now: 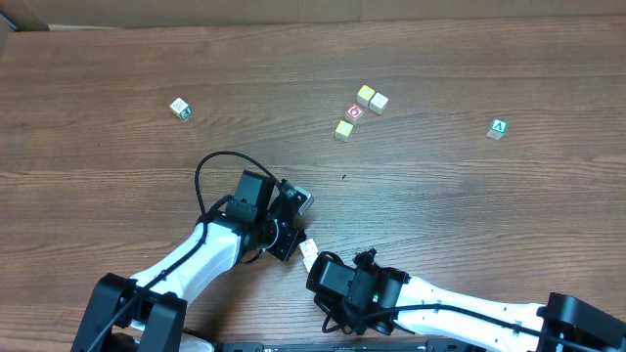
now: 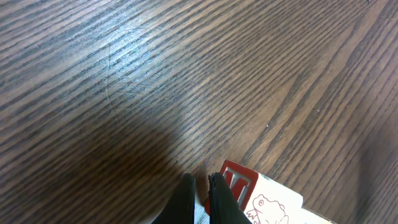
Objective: Flip 4 blocks
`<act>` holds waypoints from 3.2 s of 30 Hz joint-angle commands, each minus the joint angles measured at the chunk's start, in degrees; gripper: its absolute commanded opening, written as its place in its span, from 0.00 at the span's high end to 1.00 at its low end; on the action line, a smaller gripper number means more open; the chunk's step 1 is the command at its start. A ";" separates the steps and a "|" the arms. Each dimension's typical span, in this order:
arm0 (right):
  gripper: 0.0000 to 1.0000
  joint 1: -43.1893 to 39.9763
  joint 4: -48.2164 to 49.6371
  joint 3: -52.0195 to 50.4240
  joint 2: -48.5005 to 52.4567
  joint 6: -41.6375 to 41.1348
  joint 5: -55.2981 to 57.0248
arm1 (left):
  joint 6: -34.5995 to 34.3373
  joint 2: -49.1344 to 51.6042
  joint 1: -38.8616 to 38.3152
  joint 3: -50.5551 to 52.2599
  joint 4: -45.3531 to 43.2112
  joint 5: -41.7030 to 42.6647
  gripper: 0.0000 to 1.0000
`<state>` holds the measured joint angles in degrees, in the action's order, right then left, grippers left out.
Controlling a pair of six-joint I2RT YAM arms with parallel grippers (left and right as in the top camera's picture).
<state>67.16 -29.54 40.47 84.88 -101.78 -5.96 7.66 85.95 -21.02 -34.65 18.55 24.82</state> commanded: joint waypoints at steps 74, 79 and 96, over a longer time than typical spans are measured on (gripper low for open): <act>0.96 1.05 3.80 0.09 1.92 -1.77 2.86 | 0.07 0.63 -0.90 -0.24 -0.85 3.80 0.96; 0.96 1.05 3.87 0.09 1.95 -1.77 2.93 | 0.07 0.61 -0.90 -0.24 -1.29 3.78 0.96; 0.96 1.05 5.86 0.09 4.63 -1.70 1.81 | 0.07 0.63 -0.87 -0.24 -1.68 3.17 0.96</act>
<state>68.29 -23.94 40.47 89.21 -103.28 -5.10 7.68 85.95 -21.58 -34.65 16.93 27.24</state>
